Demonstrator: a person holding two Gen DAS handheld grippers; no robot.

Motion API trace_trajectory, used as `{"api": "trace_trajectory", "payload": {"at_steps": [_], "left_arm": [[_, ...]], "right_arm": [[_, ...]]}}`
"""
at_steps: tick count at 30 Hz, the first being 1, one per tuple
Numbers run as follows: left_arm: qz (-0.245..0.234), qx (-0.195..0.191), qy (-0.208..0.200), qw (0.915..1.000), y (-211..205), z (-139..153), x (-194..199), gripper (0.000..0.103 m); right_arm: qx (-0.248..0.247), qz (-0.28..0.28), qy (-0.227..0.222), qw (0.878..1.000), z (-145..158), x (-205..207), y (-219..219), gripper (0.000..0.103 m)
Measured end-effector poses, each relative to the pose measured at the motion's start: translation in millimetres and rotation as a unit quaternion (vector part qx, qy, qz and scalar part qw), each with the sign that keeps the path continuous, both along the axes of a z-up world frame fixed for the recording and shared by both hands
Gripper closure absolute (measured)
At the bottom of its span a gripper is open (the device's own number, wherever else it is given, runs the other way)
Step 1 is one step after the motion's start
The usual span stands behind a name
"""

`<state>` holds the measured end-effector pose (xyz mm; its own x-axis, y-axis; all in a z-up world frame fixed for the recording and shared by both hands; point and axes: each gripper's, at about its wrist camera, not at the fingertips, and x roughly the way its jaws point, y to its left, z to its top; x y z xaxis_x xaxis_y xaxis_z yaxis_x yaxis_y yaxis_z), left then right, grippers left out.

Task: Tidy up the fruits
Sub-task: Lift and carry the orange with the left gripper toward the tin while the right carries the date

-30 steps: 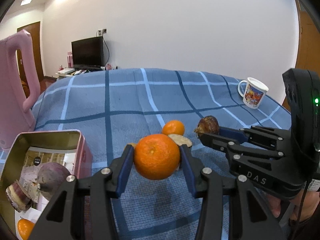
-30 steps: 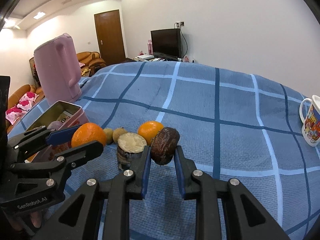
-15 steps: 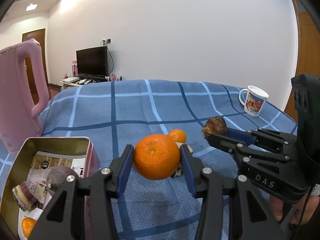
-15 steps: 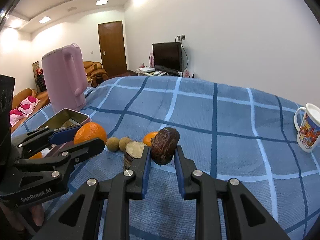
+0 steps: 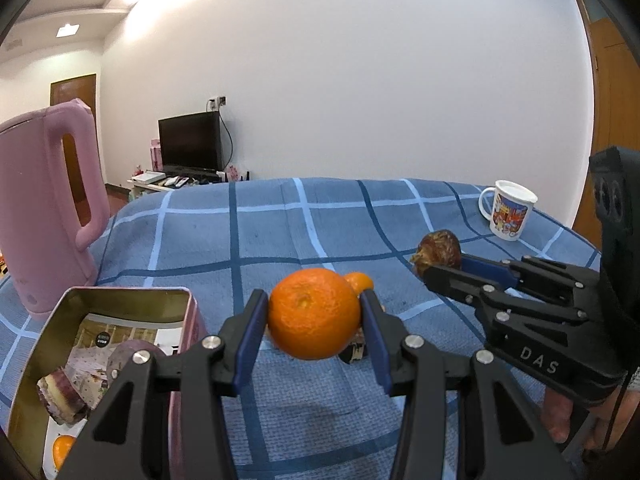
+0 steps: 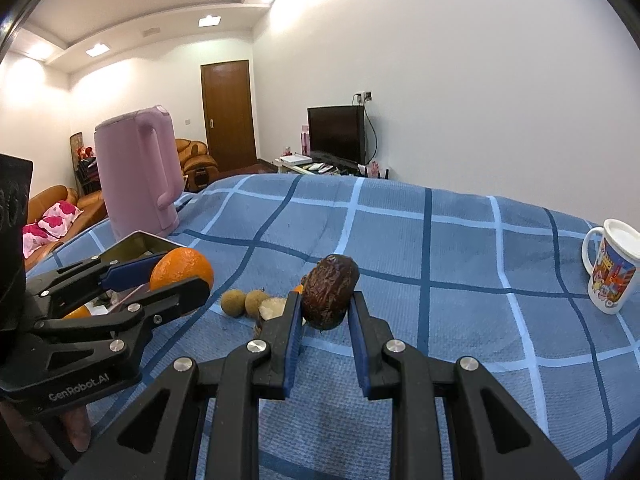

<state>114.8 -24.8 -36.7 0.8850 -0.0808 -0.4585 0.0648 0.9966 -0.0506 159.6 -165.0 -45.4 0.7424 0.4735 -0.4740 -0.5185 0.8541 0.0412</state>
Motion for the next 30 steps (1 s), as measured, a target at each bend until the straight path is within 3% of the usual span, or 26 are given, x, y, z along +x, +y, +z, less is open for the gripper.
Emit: {"api": "trace_trajectory", "payload": {"at_steps": [30], "left_arm": [[0.011, 0.009, -0.052, 0.9985, -1.9, 8.1, -19.7, 0.054]], "right_arm": [[0.016, -0.002, -0.053, 0.998, 6.4, -21.8, -7.7, 0.078]]}}
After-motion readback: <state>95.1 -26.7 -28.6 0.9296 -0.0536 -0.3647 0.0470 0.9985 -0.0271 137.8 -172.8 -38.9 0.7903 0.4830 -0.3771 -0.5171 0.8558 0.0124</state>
